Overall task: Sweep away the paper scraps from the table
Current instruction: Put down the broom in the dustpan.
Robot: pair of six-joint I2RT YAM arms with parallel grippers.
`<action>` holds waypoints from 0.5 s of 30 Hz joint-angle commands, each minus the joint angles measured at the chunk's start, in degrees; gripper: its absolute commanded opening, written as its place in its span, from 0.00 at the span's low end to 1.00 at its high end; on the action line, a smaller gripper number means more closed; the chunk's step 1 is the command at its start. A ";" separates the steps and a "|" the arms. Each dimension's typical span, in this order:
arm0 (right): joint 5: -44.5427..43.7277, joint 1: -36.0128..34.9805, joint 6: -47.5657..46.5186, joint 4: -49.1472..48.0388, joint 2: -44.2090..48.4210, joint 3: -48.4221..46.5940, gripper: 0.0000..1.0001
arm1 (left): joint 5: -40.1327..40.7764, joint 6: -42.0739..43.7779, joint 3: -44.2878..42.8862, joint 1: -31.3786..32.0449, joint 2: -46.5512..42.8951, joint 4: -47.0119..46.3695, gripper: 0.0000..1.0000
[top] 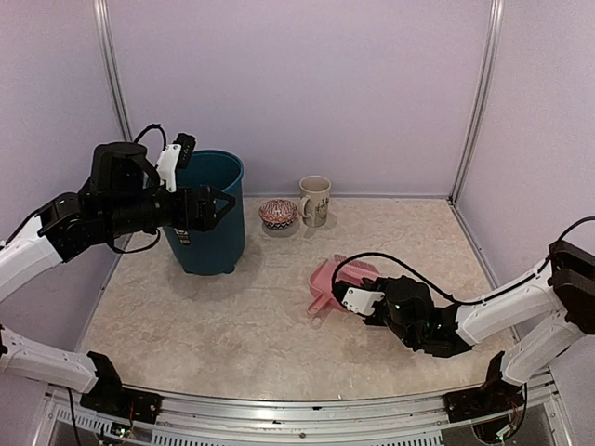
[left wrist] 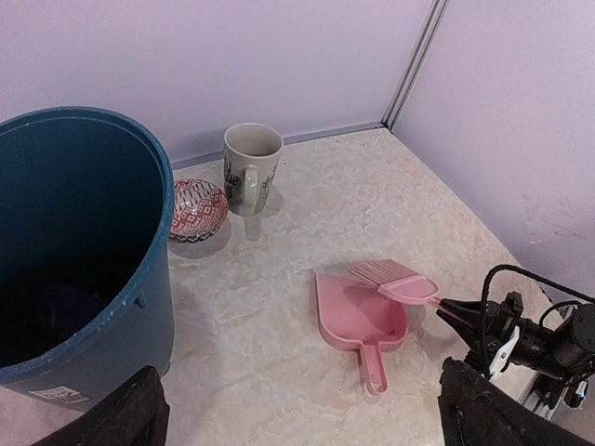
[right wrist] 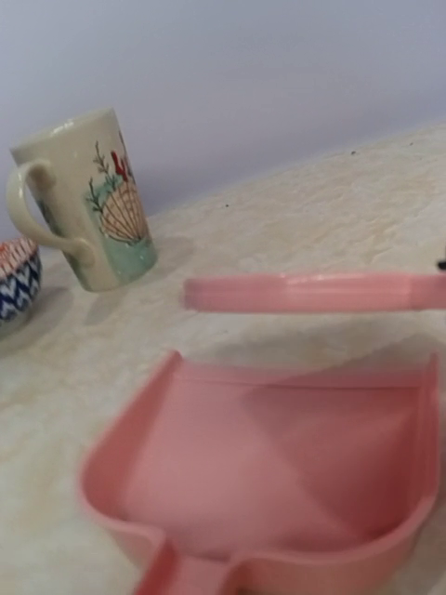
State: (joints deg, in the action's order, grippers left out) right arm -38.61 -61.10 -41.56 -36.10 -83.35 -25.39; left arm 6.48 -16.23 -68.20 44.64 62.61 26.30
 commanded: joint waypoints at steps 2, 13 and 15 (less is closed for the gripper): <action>-4.80 -1.72 -2.66 -3.02 -2.00 -2.39 0.00 | -1.09 2.03 2.64 -0.61 -0.17 -0.10 0.99; -3.02 -3.57 0.99 2.85 -6.86 -6.81 0.00 | -3.25 2.07 4.01 -2.08 0.18 -1.40 0.99; -3.32 -3.79 0.96 2.97 -8.19 -7.16 0.00 | -3.25 2.07 4.19 -2.10 -0.05 -1.43 0.99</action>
State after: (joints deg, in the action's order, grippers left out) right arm -41.34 -64.01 -41.98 -34.72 -89.19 -30.87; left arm 4.36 -14.90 -64.75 43.07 62.92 26.15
